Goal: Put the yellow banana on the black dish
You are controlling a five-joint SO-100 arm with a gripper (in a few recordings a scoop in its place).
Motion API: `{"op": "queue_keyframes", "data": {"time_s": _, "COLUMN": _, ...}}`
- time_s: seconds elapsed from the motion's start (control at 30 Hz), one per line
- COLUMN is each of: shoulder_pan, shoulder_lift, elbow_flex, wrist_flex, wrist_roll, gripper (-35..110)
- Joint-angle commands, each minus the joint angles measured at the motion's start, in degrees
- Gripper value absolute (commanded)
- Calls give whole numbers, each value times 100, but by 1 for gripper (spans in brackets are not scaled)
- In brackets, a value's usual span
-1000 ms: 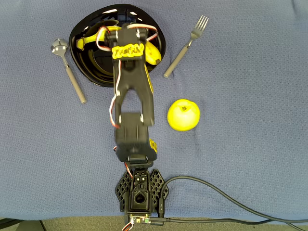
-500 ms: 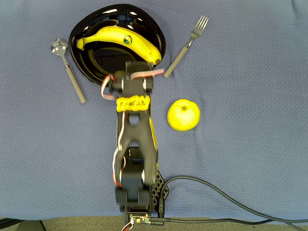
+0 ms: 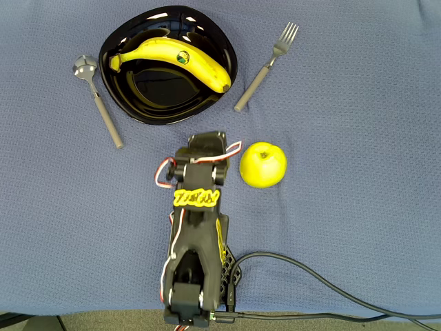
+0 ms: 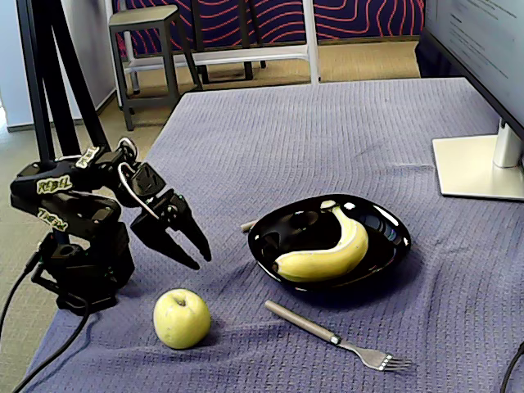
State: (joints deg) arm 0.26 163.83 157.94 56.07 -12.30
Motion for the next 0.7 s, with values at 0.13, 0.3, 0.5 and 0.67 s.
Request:
{"op": "queue_keyframes", "data": {"time_s": 0.13, "shoulder_pan": -141, "shoulder_lift": 562, "elbow_flex": 422, "wrist_flex": 193, "wrist_roll": -79, "gripper": 0}}
{"op": "queue_keyframes", "data": {"time_s": 0.3, "shoulder_pan": -229, "shoulder_lift": 712, "elbow_flex": 431, "wrist_flex": 308, "wrist_roll": -44, "gripper": 0}}
{"op": "queue_keyframes", "data": {"time_s": 0.5, "shoulder_pan": -53, "shoulder_lift": 861, "elbow_flex": 457, "wrist_flex": 272, "wrist_roll": 123, "gripper": 0}}
{"op": "queue_keyframes", "data": {"time_s": 0.67, "shoulder_pan": -70, "shoulder_lift": 870, "elbow_flex": 492, "wrist_flex": 158, "wrist_roll": 773, "gripper": 0}}
